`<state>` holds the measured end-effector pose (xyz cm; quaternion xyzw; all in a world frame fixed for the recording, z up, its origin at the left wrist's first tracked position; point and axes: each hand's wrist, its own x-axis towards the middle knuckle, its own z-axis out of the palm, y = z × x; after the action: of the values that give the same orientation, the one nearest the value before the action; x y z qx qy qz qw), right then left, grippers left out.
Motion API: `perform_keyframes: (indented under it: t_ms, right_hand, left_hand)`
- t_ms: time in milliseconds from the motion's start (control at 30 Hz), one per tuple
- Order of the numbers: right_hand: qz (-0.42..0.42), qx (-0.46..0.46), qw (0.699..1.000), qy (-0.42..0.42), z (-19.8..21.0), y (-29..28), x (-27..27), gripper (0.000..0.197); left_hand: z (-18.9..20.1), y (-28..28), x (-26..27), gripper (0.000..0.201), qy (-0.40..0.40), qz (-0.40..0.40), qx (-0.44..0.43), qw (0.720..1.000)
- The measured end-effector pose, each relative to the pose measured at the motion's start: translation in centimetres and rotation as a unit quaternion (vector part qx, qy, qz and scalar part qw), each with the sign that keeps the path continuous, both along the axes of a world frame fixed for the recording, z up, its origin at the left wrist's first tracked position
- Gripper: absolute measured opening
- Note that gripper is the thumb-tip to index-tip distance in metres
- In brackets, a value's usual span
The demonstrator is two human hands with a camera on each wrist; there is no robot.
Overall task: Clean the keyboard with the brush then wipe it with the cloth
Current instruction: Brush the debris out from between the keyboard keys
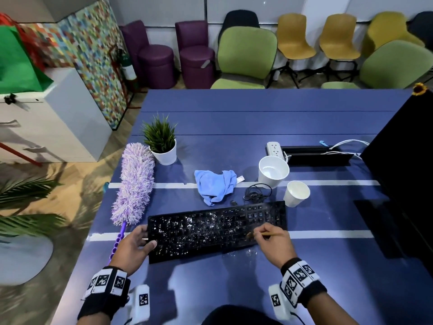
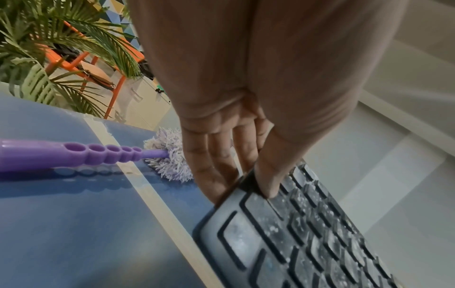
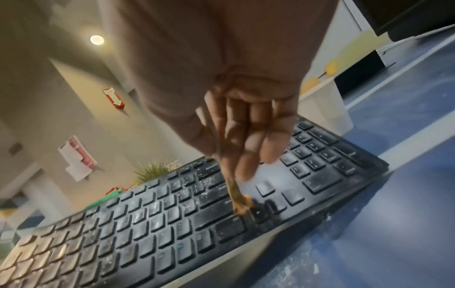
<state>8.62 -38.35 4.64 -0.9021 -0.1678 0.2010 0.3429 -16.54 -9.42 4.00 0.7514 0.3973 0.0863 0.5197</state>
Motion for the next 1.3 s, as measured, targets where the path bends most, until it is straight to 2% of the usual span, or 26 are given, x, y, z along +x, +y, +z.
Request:
perform_keyframes:
  t_ms: [133,333,533,700,933,1133,1300]
  right_hand:
    - [-0.061,-0.032,0.997,-0.029,0.4,-0.1,0.1,0.015]
    - [0.071,-0.029,0.997,-0.02,-0.1,1.9,-2.6,0.02]
    - [0.125,-0.019,0.992,-0.023,0.5,3.9,-5.5,0.011]
    - [0.181,0.026,0.983,-0.006,0.6,6.5,-9.1,0.011]
    - [0.223,0.062,0.972,0.048,1.7,10.3,-11.9,0.01]
    - [0.242,0.079,0.963,0.084,1.3,11.8,-12.6,0.008]
    - [0.252,0.091,0.96,0.084,1.3,12.7,-13.4,0.012]
  left_hand:
    - [-0.3,0.4,-0.2,0.035,0.002,-0.003,-0.038,0.999]
    - [-0.6,0.6,0.2,0.033,0.013,0.003,-0.046,0.999]
    - [0.7,0.1,0.3,0.032,0.03,0.006,-0.076,0.997]
    - [1.1,0.8,0.3,0.035,0.032,-0.018,-0.08,0.996]
    - [1.4,1.6,0.5,0.035,0.036,-0.051,-0.098,0.993]
    - [0.7,2.7,0.4,0.026,0.033,-0.086,-0.103,0.99]
    - [0.3,3.5,0.6,0.035,0.037,-0.109,-0.086,0.99]
